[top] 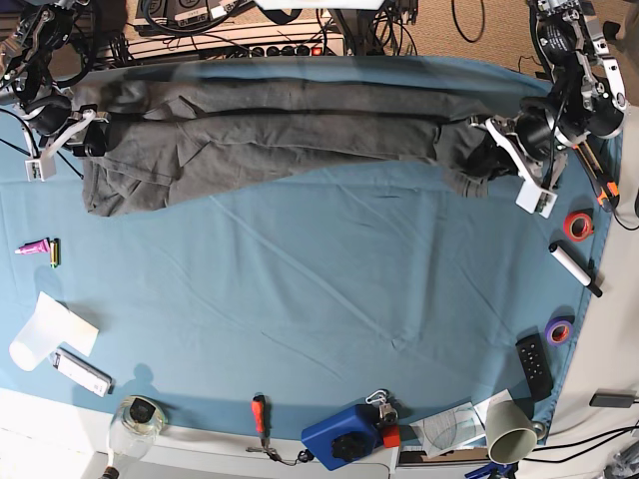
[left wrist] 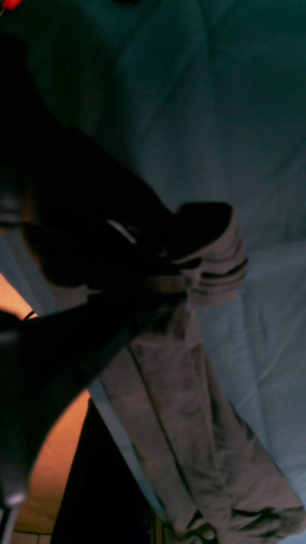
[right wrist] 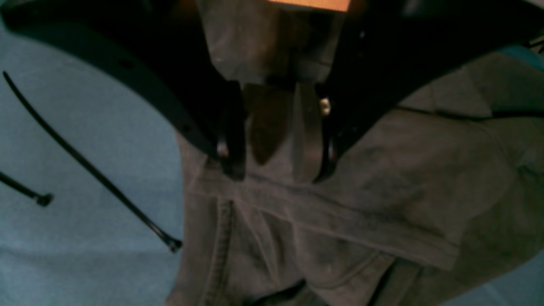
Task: Fold the T-shirt properly
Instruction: 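Carry the strip end with the left gripper toward the right gripper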
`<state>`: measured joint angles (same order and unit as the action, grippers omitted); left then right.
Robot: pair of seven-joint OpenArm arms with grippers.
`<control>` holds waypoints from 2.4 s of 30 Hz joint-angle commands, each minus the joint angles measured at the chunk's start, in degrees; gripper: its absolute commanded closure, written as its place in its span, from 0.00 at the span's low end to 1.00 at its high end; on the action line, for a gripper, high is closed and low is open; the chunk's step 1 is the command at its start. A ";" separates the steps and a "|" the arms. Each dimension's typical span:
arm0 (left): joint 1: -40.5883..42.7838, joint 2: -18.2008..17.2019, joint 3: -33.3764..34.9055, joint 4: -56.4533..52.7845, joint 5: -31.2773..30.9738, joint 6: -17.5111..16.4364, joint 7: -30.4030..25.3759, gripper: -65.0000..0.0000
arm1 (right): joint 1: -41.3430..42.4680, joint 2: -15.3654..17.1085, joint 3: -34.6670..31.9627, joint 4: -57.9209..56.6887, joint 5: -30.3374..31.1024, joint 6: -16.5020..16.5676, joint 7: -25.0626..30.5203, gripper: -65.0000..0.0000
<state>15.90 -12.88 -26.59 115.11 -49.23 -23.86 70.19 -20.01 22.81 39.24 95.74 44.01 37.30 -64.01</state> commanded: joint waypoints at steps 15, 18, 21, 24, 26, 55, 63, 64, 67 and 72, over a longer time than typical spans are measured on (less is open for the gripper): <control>-2.38 6.97 21.51 3.17 2.71 0.07 -3.76 1.00 | 0.35 1.16 0.39 0.90 -5.09 -3.28 4.66 0.71; -4.33 9.11 27.17 3.17 9.09 3.21 -5.57 1.00 | 0.35 1.16 0.39 0.90 -5.09 -3.28 4.72 0.71; -5.35 11.19 32.15 3.15 14.19 5.09 -7.85 1.00 | 0.35 1.16 0.39 0.90 -5.09 -3.28 4.74 0.71; -5.97 14.03 37.09 3.13 18.69 6.71 -9.79 1.00 | 0.37 1.16 0.39 0.90 -5.07 -3.28 4.94 0.71; -6.27 15.89 40.57 3.13 21.75 8.31 -10.80 1.00 | 0.35 1.16 0.39 0.90 -5.09 -3.28 5.33 0.71; -7.67 20.65 58.34 1.27 38.49 13.38 -15.26 0.58 | 0.37 1.16 0.39 0.90 -5.07 -3.28 5.62 0.71; -5.86 20.63 58.27 7.78 41.33 13.84 -8.02 0.75 | 0.90 1.16 0.39 0.90 -5.44 -3.26 6.05 0.71; -5.01 20.63 58.27 9.29 42.69 13.84 -8.02 0.78 | 1.11 1.16 0.39 0.90 -5.53 -3.26 6.12 0.71; -2.40 20.11 58.27 14.21 47.08 16.94 -8.13 0.87 | 1.14 1.16 0.39 0.90 -5.55 -3.26 7.43 0.71; 0.24 16.24 58.27 15.98 60.33 23.82 -8.59 1.00 | 1.11 1.16 0.39 0.90 -5.53 -3.26 7.26 0.71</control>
<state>16.38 2.61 31.44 130.39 11.73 0.23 62.98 -19.05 22.81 39.24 95.74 37.71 34.09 -57.87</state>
